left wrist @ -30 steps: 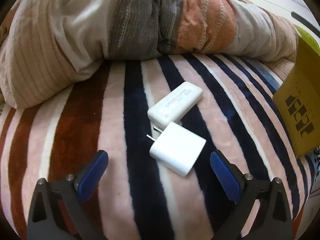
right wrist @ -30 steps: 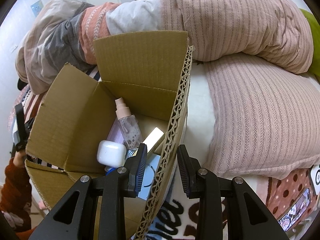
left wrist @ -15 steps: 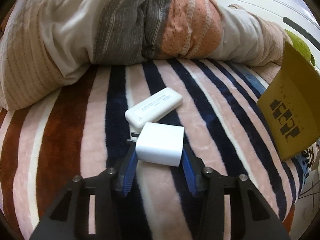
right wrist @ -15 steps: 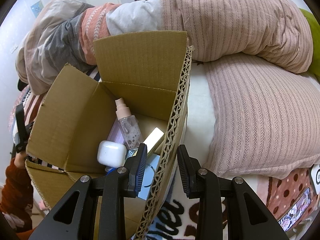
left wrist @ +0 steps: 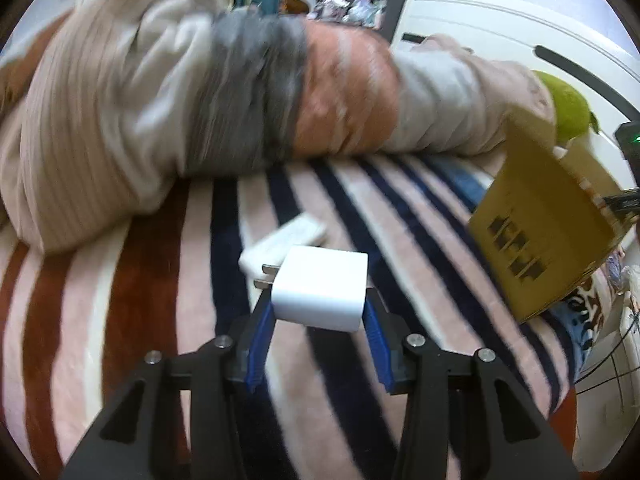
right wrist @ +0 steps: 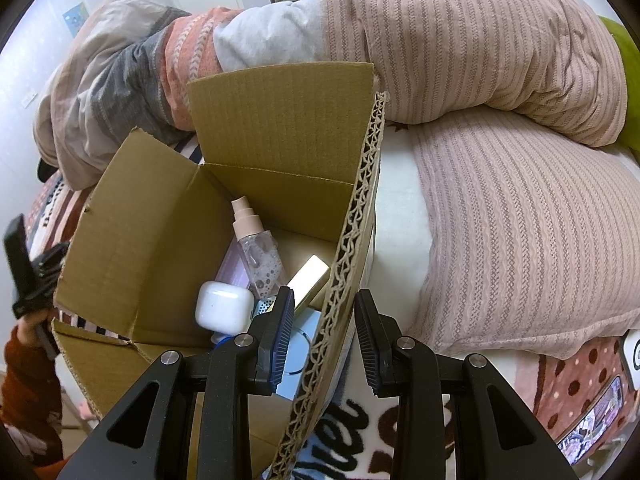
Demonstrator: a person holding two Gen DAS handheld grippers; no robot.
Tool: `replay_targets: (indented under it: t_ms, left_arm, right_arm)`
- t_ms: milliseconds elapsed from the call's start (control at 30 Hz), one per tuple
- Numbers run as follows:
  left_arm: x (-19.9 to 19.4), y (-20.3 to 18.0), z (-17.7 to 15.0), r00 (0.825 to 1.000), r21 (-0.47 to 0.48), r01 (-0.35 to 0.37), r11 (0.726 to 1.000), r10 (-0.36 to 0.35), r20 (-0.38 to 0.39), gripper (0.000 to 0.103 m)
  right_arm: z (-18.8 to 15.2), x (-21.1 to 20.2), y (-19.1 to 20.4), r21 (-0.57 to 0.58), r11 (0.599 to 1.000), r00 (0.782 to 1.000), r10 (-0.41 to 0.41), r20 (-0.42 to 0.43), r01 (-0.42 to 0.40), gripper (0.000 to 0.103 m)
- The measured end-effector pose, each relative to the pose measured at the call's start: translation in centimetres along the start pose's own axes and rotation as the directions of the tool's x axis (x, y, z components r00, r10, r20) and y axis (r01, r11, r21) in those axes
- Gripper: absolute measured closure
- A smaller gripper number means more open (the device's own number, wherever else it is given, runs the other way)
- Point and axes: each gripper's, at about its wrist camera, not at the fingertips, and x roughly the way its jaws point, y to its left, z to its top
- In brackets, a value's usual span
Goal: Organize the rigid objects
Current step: 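Carry the charger into the cardboard box and release it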
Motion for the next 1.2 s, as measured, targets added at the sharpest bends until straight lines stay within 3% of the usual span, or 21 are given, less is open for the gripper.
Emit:
replay_targets:
  t_ms: [100,267,400,467,567,733,800,867,933,1200]
  left_arm:
    - [-1.9,-2.3,2.7,0.999,0.046,0.005,0.999,-0.007,0.053,0.063]
    - [-4.4,-8.6,7.6,0.988,0.149,0.087,0.985,-0.105,0.116,0.063]
    - [-4.6,-13.7,9.9,0.972,0.212,0.191,0.958,-0.215,0.094,0.063]
    - [-3.9,-16.6,10.6,0.967,0.242,0.232,0.942,-0.250,0.048,0.063]
    - [-1.7,-19.7,11.0,0.975,0.276,0.220,0.936,-0.218,-0.039,0.063]
    - [1.6,-23.1,10.6,0.970,0.326,0.223,0.919,-0.175,-0.169,0.063]
    - [3.4,-23.9,10.3,0.963,0.332,0.204,0.921,-0.127,-0.238,0.063]
    - [4.6,-24.0,10.3,0.950,0.294,0.212,0.932,-0.125,-0.287,0.062]
    - [4.7,-24.3,10.2,0.954,0.306,0.186,0.934,-0.097,-0.284,0.065]
    - [3.7,-23.5,10.7,0.955,0.305,0.196,0.932,-0.111,-0.274,0.065]
  right_arm:
    - [0.0,0.0,-0.1,0.002,1.000,1.000,0.005,0.002,-0.005,0.075]
    - [-0.1,-0.1,-0.1,0.004,1.000,1.000,0.007,0.005,-0.007,0.075]
    - [-0.1,-0.1,-0.1,0.005,1.000,1.000,0.007,0.005,-0.007,0.075]
    - [-0.1,-0.2,-0.1,0.005,1.000,1.000,0.009,0.007,-0.009,0.075]
    - [-0.2,-0.3,-0.2,0.006,1.000,1.000,0.012,0.008,-0.012,0.075]
    - [-0.3,-0.4,-0.2,0.008,1.000,1.000,0.015,0.010,-0.015,0.075]
    - [-0.3,-0.4,-0.2,0.006,1.000,1.000,0.013,0.009,-0.013,0.075]
    - [-0.3,-0.4,-0.1,-0.004,1.000,1.000,0.005,0.007,-0.005,0.075]
    - [-0.4,-0.4,0.0,-0.007,1.000,1.000,0.005,0.010,-0.005,0.075]
    - [-0.1,-0.2,0.1,-0.001,1.000,1.000,0.006,0.005,-0.006,0.074]
